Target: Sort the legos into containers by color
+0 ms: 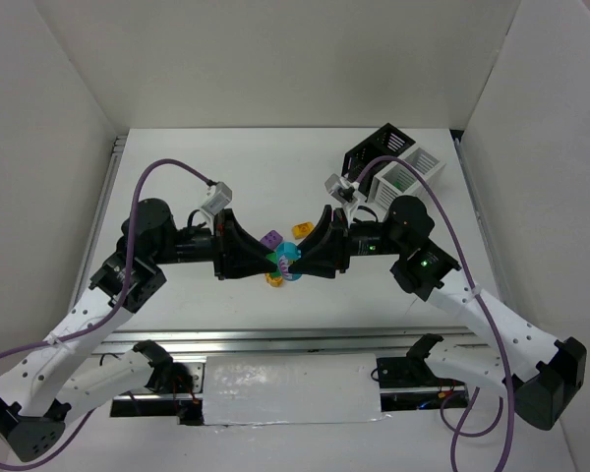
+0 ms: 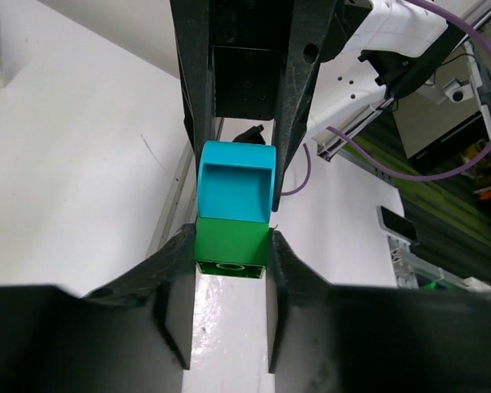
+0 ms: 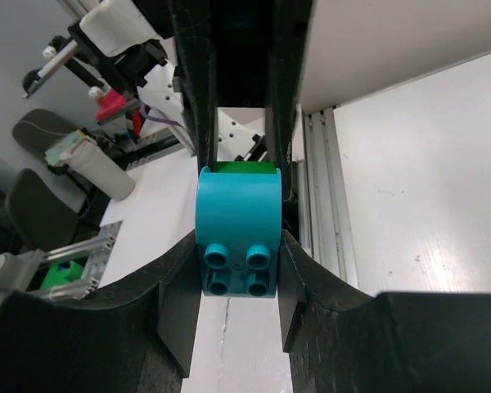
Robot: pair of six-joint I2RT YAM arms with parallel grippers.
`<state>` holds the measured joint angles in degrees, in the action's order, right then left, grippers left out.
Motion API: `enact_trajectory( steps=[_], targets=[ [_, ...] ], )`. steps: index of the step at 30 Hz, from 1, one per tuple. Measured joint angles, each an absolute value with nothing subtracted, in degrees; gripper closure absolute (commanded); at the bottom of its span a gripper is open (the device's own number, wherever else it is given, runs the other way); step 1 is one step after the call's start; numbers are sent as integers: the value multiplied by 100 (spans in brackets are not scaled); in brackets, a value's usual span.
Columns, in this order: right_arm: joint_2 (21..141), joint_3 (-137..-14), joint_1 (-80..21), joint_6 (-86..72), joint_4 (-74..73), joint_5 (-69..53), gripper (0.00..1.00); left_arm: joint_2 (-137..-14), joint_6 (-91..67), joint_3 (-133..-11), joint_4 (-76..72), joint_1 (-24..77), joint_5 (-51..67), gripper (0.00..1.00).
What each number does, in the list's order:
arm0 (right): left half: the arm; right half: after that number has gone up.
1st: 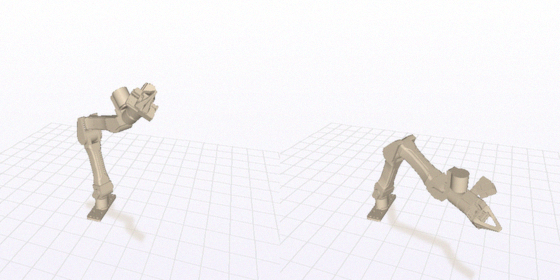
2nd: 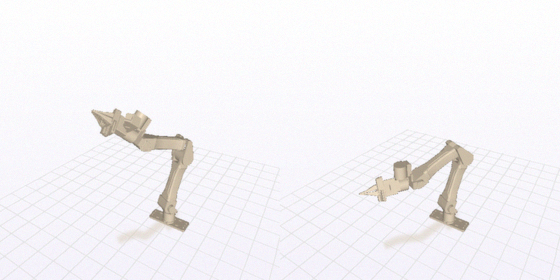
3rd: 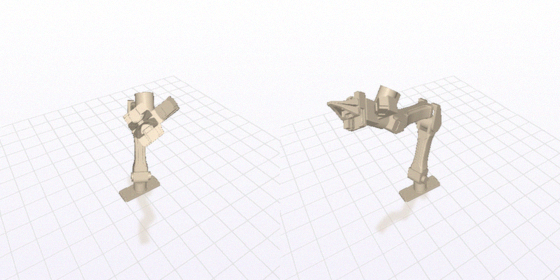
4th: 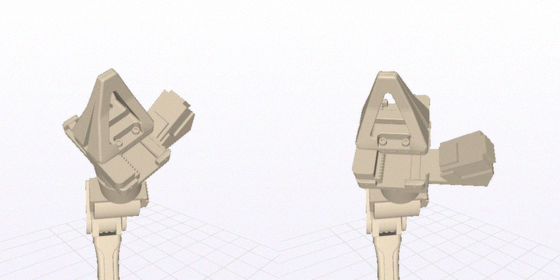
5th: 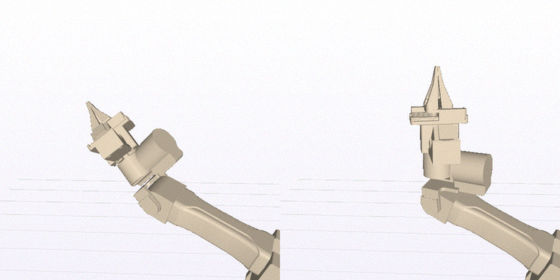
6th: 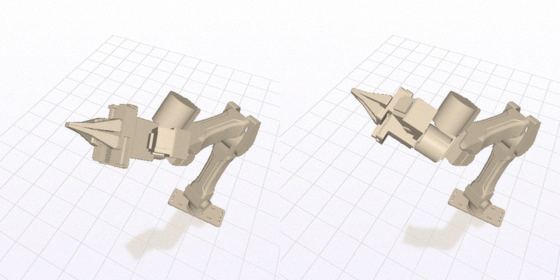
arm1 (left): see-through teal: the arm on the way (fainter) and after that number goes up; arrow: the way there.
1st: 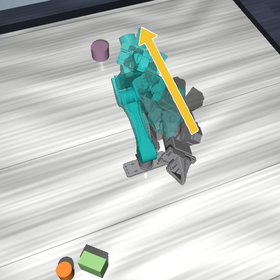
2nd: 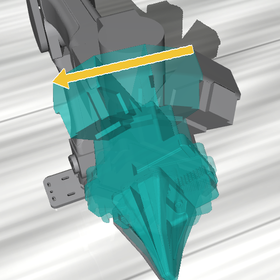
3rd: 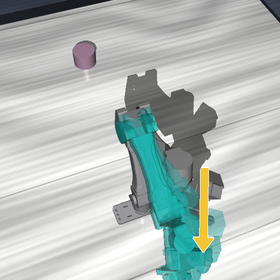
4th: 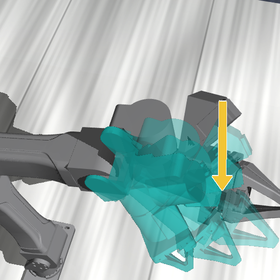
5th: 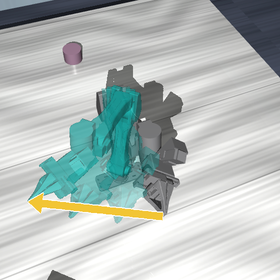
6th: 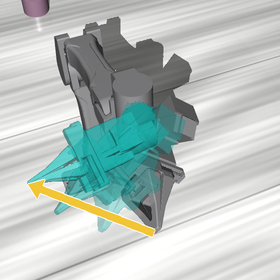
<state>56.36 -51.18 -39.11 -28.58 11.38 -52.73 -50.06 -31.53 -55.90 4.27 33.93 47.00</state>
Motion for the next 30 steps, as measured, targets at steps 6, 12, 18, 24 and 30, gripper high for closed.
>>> enact_trajectory(
  steps=[6, 12, 18, 24, 30],
  targets=[
    [5693, -5124, -3760, -2884, 1120, -5439, 100, -5052, -3096, -5592, 473, 3391, 4665, 100],
    [5808, -5015, -2923, -3074, 1444, -5964, 100, -5068, -2877, -5592, 733, 3395, 4460, 100],
    [5618, -4963, -2440, -2860, 1096, -5894, 100, -4943, -2779, -5596, 972, 3395, 4322, 100],
    [5356, -5511, -2141, -2342, -685, -2126, 100, -4941, -2416, -6191, 2316, 3402, 2458, 100],
    [7087, -6847, -788, -2486, -1398, 1712, 100, -4936, -2394, -6117, 3428, 3393, -64, 100]
  ],
)
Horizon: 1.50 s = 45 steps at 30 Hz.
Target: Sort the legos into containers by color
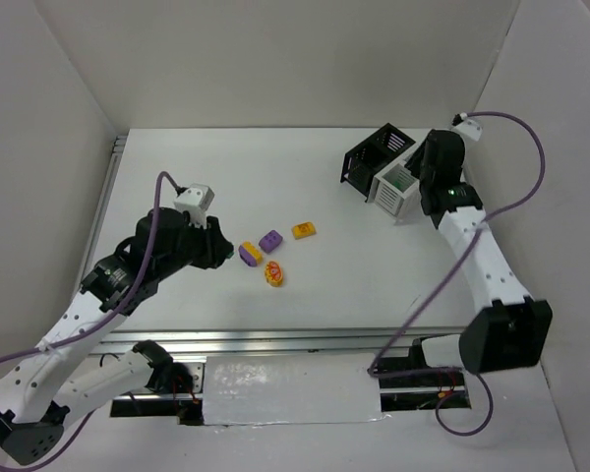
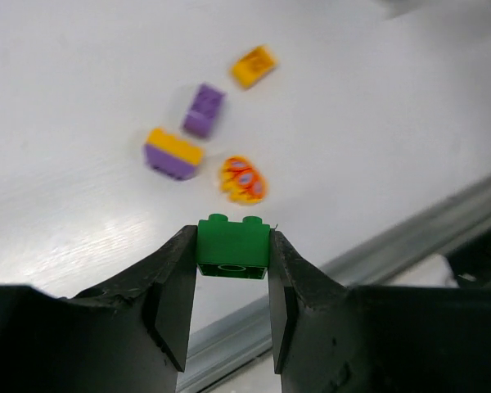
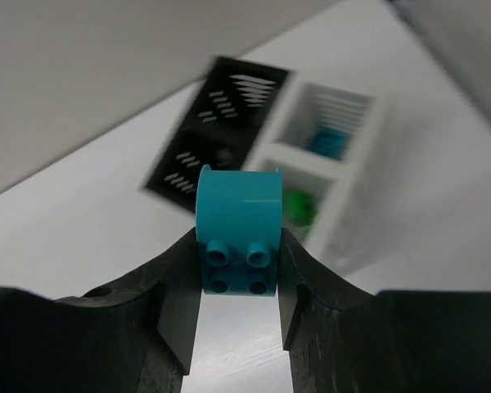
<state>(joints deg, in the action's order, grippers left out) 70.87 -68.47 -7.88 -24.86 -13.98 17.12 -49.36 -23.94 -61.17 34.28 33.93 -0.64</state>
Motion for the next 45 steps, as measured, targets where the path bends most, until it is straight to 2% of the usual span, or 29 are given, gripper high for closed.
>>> enact_trajectory(
  steps=[4, 10, 16, 21, 26, 27, 31, 32, 33, 38, 45],
  targets=[
    [8390, -7435, -217, -2484, -1686, 2731, 100, -4716, -2416, -5400, 3817, 3391, -908, 100],
    [9843, -8416, 1, -2130, -1719, 2910, 100, -4554, -2418, -5277, 3933, 3389, -1402, 100],
    [10154, -8552, 154, -1826, -1640, 2823, 100, -4941, -2414, -5286, 3940, 3389, -1424, 100],
    [10606, -9098, 268, -1638, -1544, 2738, 100, -4866, -2414, -5286, 3913, 3389, -1409, 100],
    [10816, -9120, 283, -1549, -1538, 2536, 100, -4873, -2412, -5286, 3892, 3389, -1385, 100],
    [10851, -9120, 283, -1546, -1540, 2480, 98, -4882, -2412, -5286, 3892, 3389, -1380, 100],
    [10945, -9120, 283, -1549, -1540, 2283, 69, -4928, -2412, -5286, 3892, 3389, -1365, 100],
    [10945, -9122, 283, -1549, -1540, 2222, 56, -4934, -2412, -5286, 3892, 3389, -1363, 100],
    [10945, -9122, 283, -1551, -1540, 2180, 39, -4939, -2412, -5286, 3892, 3389, -1365, 100],
    [10945, -9207, 283, -1559, -1551, 2069, 21, -4939, -2412, -5286, 3892, 3389, -1361, 100],
    [10888, -9496, 276, -1634, -1673, 1942, 19, -4939, -2412, -5286, 3892, 3389, -1354, 100]
  ],
)
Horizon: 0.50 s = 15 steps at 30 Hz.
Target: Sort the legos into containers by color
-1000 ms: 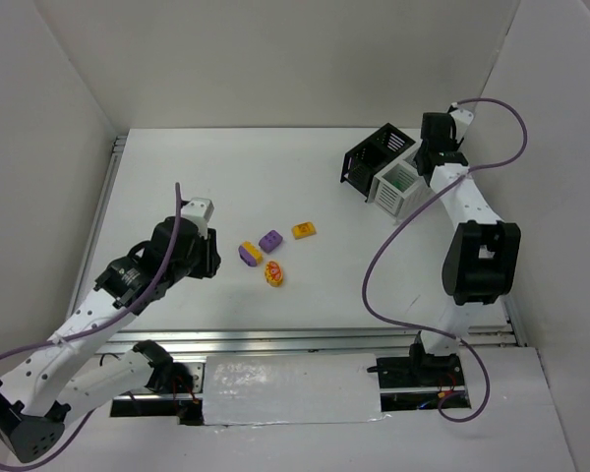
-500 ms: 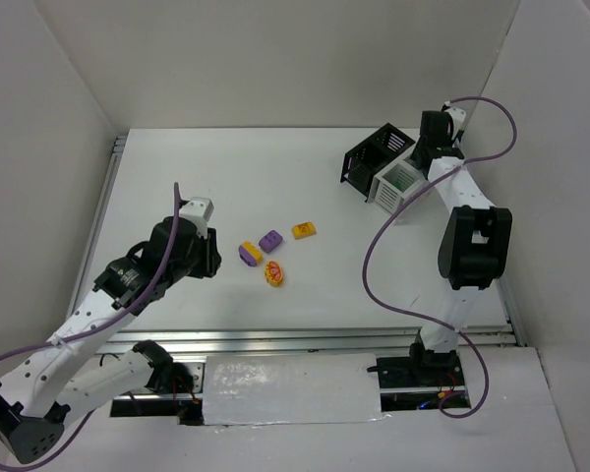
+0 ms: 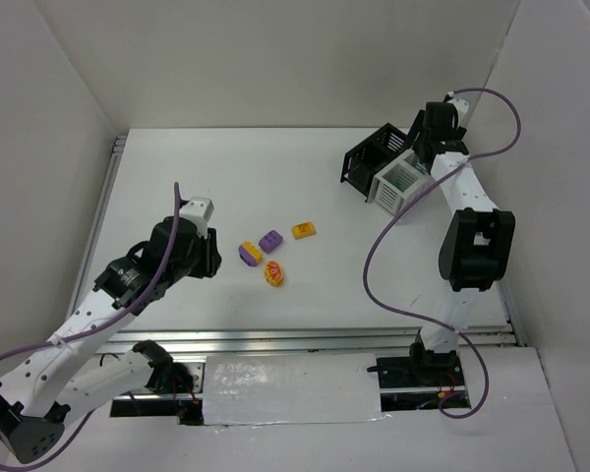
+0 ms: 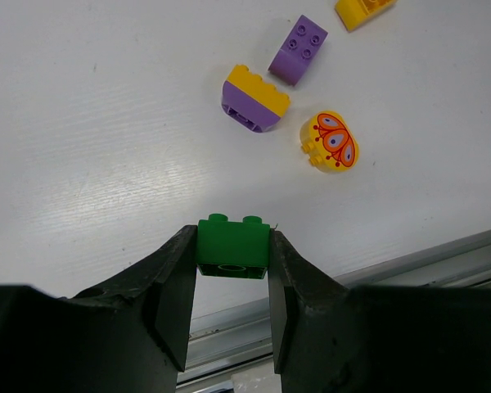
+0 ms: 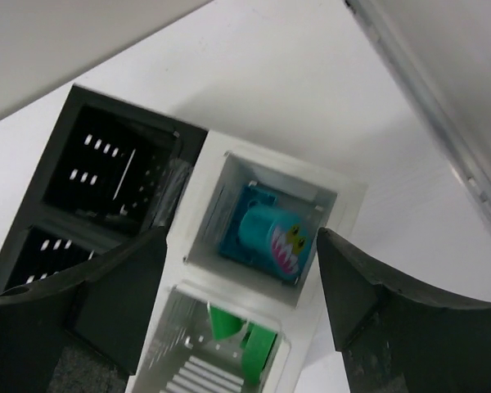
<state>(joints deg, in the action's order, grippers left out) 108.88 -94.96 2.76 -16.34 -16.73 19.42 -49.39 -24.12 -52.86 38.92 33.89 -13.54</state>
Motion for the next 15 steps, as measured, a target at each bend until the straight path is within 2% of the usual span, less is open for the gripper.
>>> enact_trajectory(
  steps=[4, 5, 12, 15],
  targets=[
    [10363, -9196, 217, -1890, -1865, 1273, 16, -4930, -2414, -5286, 3859, 3229, -1173, 100],
    [10090, -8997, 169, -1970, -1868, 967, 1, -4923, -2414, -5288, 3837, 3140, -1105, 100],
    [7306, -6930, -709, -2523, -1135, -2373, 0, -4932, -2604, -5769, 3474, 2714, 64, 100],
    [6536, -6119, -1304, -2738, -685, -3518, 0, -4936, -2751, -6176, 3096, 2707, 788, 100]
  ],
)
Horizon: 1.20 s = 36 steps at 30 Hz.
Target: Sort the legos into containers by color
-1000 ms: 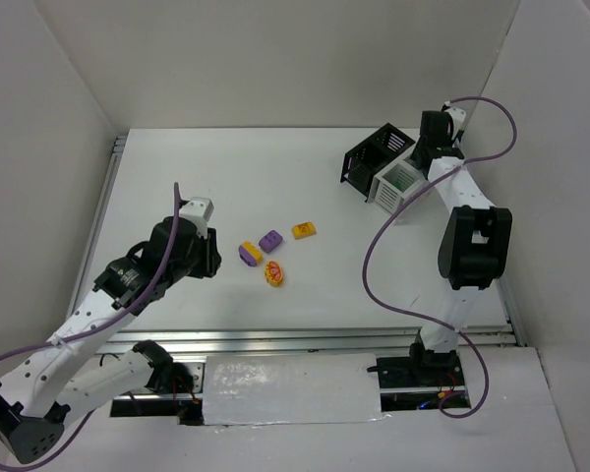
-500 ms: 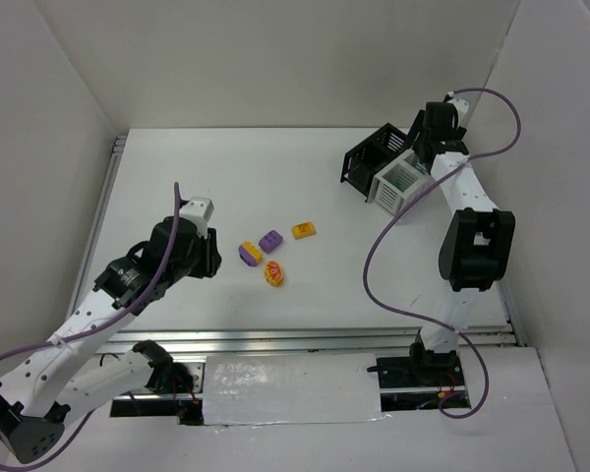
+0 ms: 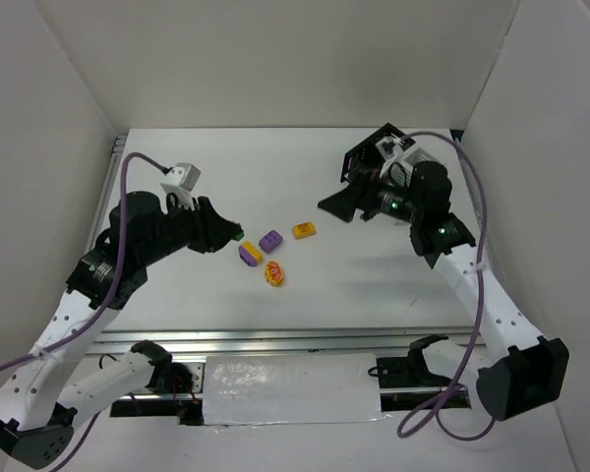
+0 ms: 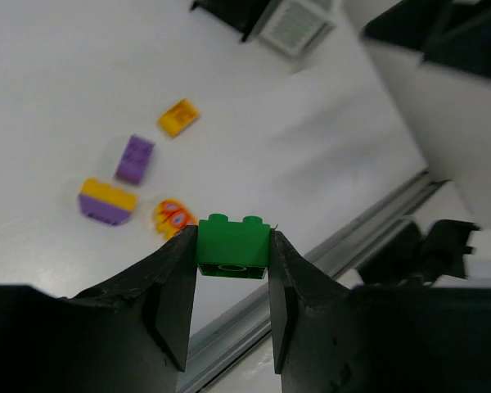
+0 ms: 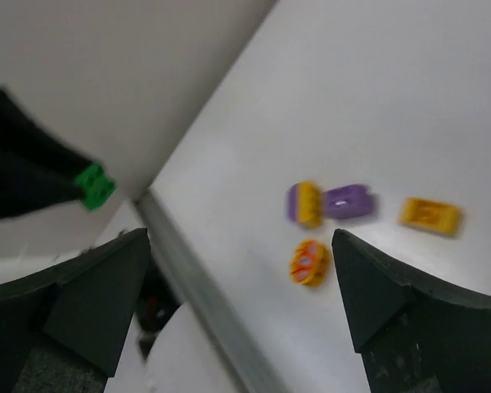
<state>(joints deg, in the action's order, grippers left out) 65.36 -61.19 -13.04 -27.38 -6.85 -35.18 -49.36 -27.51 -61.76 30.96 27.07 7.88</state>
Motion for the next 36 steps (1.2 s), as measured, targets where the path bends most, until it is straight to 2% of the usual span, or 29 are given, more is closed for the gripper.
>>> enact_trajectory(
  steps=[3, 7, 14, 25, 36],
  targets=[
    [6099, -5325, -1745, -3076, -202, -4410, 0, -4923, -2910, -6479, 2665, 2705, 1476, 100],
    [5778, -4604, -2252, -3575, 242, -5002, 1, -4812, -3216, -6536, 2147, 2700, 2237, 100],
    [5494, -4565, -3256, -3734, 674, -4998, 3, -4783, -3861, -6519, 1653, 2700, 2891, 100],
    [5647, -4598, -3728, -4099, 1789, -4812, 7, -4770, -4560, -6243, 1017, 2700, 3559, 100],
    [6309, -5249, -4169, -4521, 2432, -4370, 31, -4768, -4700, -5968, 648, 2700, 3968, 100]
  ],
)
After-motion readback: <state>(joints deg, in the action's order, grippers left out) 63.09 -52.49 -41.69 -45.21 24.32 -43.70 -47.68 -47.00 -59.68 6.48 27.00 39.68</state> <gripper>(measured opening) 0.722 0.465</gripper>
